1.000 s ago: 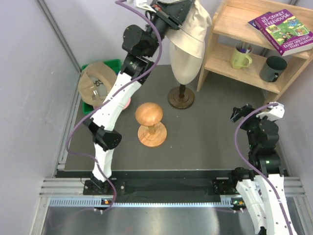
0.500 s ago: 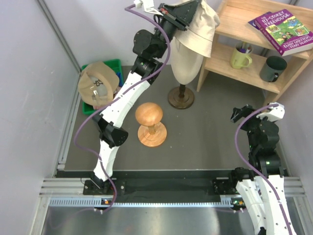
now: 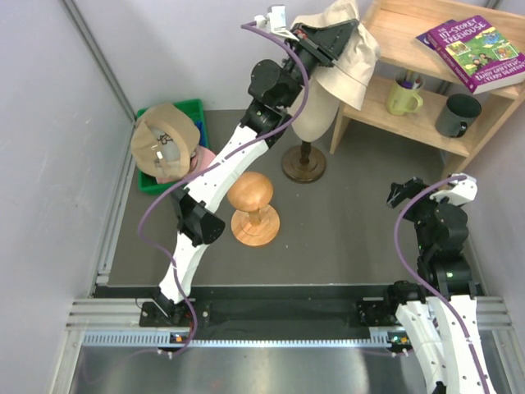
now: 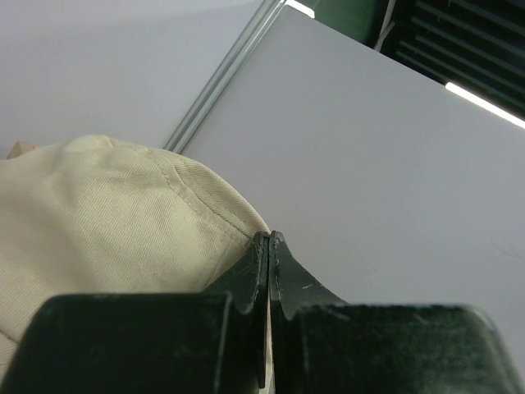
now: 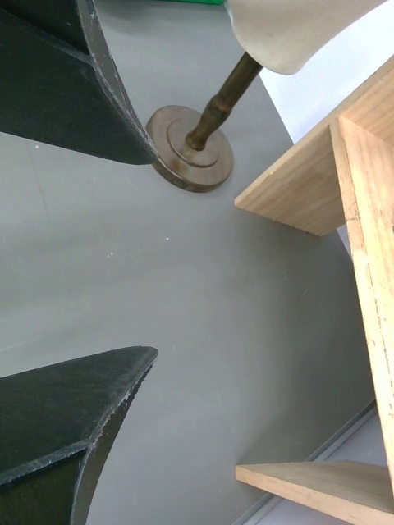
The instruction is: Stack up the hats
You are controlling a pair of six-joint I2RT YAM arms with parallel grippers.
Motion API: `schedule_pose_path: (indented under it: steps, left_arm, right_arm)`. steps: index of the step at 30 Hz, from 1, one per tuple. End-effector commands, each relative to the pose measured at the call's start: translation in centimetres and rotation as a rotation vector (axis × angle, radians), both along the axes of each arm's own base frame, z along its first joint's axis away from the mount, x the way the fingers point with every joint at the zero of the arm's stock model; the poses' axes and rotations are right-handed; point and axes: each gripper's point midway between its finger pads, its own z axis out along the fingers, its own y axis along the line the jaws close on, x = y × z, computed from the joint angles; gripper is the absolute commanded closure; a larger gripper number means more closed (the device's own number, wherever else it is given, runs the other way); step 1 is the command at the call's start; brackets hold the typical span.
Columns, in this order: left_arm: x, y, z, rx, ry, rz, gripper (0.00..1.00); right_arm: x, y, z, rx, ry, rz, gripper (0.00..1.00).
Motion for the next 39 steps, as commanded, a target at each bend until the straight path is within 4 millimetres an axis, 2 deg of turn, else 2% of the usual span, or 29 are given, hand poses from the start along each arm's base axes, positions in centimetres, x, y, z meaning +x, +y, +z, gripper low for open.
schedule_pose_path:
  steps: [1, 5, 8, 10, 13, 15, 20, 23, 27, 32, 33, 34, 37, 38, 39]
  left_arm:
    - [-2.8, 0.2, 2.8, -0.09, -0.077, -0.05, 1.0]
    - [-5.5, 0.4, 5.0, -0.118, -0.13, -0.054, 1.0]
    - [-6.5, 1.3, 6.3, -0.13, -0.17, -0.042, 1.0]
    - [-6.5, 1.3, 6.2, -0.113, -0.182, -0.033, 1.0]
    - [-5.5, 1.2, 5.2, -0.054, -0.169, 0.004, 1.0]
    - [-3.6, 1.7, 3.9, -0.02, -0.144, 0.045, 1.0]
    - [0.0, 4.4, 2.9, 0.079, -0.139, 0.155, 1.0]
    - [0.9, 5.2, 2.4, 0.138, -0.157, 0.173, 1.0]
    - [0.4, 5.7, 2.9, 0.191, -0.199, 0.215, 1.0]
    - [2.5, 8.2, 2.6, 0.224, -0.182, 0.305, 1.0]
    - [3.2, 8.4, 1.9, 0.239, -0.162, 0.319, 1.0]
    - [3.4, 9.3, 2.1, 0.242, -0.158, 0.343, 1.0]
    - [4.9, 11.0, 1.0, 0.278, -0.11, 0.414, 1.0]
    - [5.6, 11.1, -0.4, 0.298, -0.082, 0.413, 1.0]
    - [5.3, 11.7, -0.1, 0.294, -0.081, 0.413, 1.0]
  right_arm:
    - [0.2, 0.0, 0.3, -0.006, -0.013, -0.001, 0.08]
    - [0.2, 0.0, 0.2, -0.008, -0.007, -0.002, 0.08]
    - [0.3, 0.0, 0.2, -0.009, -0.005, 0.0, 0.08]
    - [0.4, 0.0, 0.1, -0.009, -0.004, 0.001, 0.08]
    - [0.7, 0.2, 0.2, -0.007, -0.005, 0.012, 0.08]
    - [0.7, 0.4, 0.3, -0.006, -0.008, 0.02, 0.08]
    - [0.5, 0.2, 0.1, -0.015, -0.006, 0.015, 0.08]
    - [0.4, 0.2, 0.0, -0.015, -0.006, 0.013, 0.08]
    - [0.6, 0.2, -0.3, -0.015, 0.004, 0.015, 0.08]
    - [0.7, 0.3, -0.1, -0.014, 0.002, 0.021, 0.08]
    - [0.7, 0.3, -0.1, -0.014, 0.004, 0.021, 0.08]
    - [0.7, 0.3, -0.2, -0.016, 0.004, 0.02, 0.08]
    - [0.5, 0.2, 0.0, -0.018, -0.001, 0.015, 0.08]
    - [0.4, 0.1, 0.0, -0.02, 0.0, 0.01, 0.08]
    - [0.3, 0.1, 0.1, -0.02, -0.003, 0.008, 0.08]
